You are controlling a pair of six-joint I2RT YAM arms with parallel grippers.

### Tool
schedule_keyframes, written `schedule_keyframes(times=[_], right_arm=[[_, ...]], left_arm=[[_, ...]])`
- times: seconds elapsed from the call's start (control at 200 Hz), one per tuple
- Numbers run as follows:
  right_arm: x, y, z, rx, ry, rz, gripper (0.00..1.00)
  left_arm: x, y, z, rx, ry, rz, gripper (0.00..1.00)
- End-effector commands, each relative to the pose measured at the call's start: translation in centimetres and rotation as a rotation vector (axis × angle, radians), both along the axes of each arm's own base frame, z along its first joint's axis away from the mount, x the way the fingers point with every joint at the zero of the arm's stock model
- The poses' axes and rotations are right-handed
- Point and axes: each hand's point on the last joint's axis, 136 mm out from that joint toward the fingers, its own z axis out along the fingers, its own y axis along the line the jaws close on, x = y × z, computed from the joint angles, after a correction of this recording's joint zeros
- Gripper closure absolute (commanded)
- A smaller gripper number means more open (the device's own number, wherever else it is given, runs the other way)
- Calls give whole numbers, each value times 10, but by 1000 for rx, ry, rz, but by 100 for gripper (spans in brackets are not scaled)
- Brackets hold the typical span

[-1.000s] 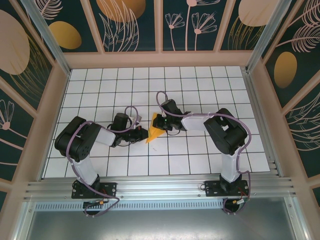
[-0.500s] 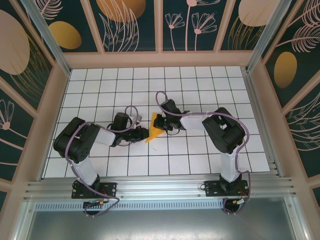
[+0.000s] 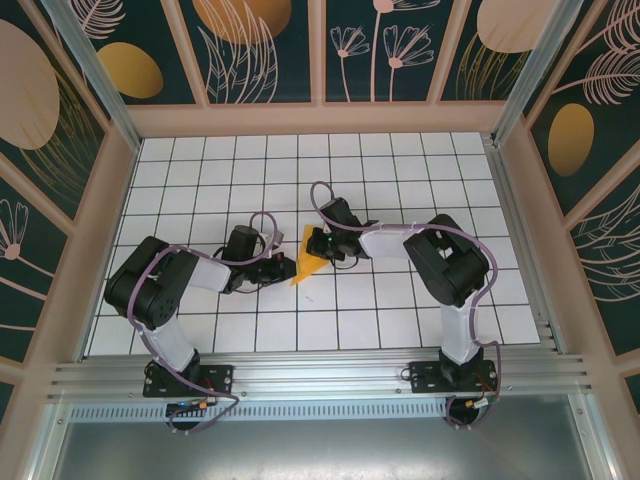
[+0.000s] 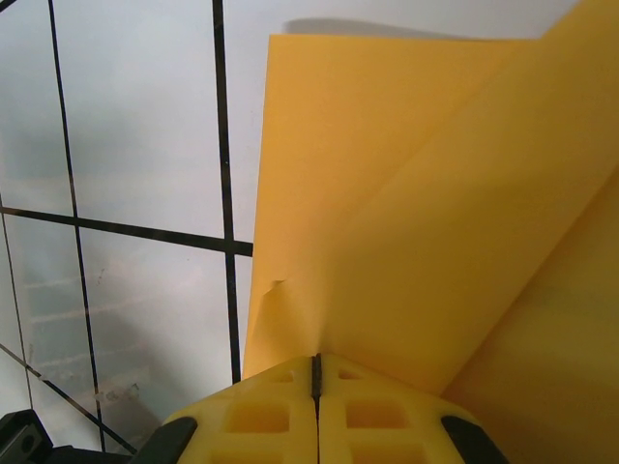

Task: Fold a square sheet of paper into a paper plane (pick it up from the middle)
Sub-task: Fourth fold the wing at the center of the table.

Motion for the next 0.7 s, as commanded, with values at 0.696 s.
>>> schedule_keyframes(times=[0.696], right_arm=[[-9,23,38,113,-34,56,88]], left_arm=[[-16,28,-51,171,128,59,100]])
